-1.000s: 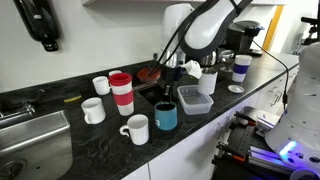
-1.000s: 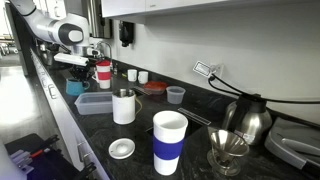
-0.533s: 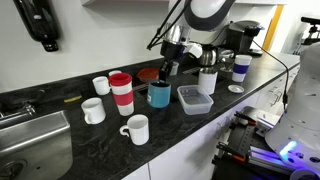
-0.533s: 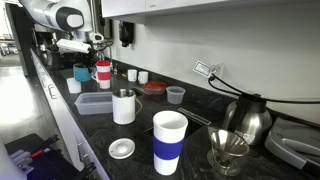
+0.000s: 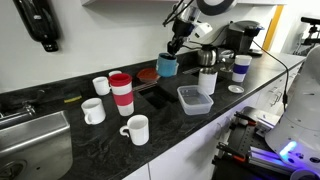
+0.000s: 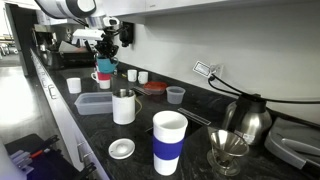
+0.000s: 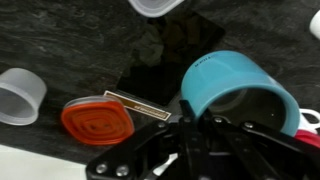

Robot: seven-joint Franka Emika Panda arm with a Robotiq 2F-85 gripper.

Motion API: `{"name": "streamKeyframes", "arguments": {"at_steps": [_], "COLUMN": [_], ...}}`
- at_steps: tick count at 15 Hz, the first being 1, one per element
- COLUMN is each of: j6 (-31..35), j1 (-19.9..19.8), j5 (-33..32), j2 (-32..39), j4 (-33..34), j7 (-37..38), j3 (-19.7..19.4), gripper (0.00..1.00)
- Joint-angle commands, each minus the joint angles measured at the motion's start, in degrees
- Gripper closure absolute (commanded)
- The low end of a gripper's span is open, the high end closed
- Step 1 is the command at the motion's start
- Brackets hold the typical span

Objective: Move the blue thermos backwards

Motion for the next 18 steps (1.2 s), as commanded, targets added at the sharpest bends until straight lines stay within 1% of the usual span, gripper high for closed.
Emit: {"name": "streamKeyframes", "arguments": {"at_steps": [1, 4, 5, 7, 11, 12, 15, 18], "j6": [0.8, -1.0, -0.3, -0.4, -0.4, -0.4, -0.4, 1.0], "j1": [-5.5, -8.9, -6.5, -7.5, -7.5, -7.6, -9.0, -11.2], "j5": [-7.9, -13.1, -10.4, -11.8, -11.9, -11.9, -10.7, -12.0], "j2": [-1.9, -2.1, -1.3, -1.3, -1.4, -1.4, 2.0, 6.2], "j4": [-0.5, -0.3, -0.1, -0.2, -0.2, -0.2, 0.5, 1.4], "j7": [8.1, 14.8, 10.8, 13.0, 13.6, 13.7, 17.6, 22.5], "j3": [1.8, 2.6, 0.6, 1.0, 1.5, 1.4, 0.8, 0.0], "gripper": [0.97, 0.97, 0.9, 0.9, 0.9, 0.97, 0.97, 0.97]}}
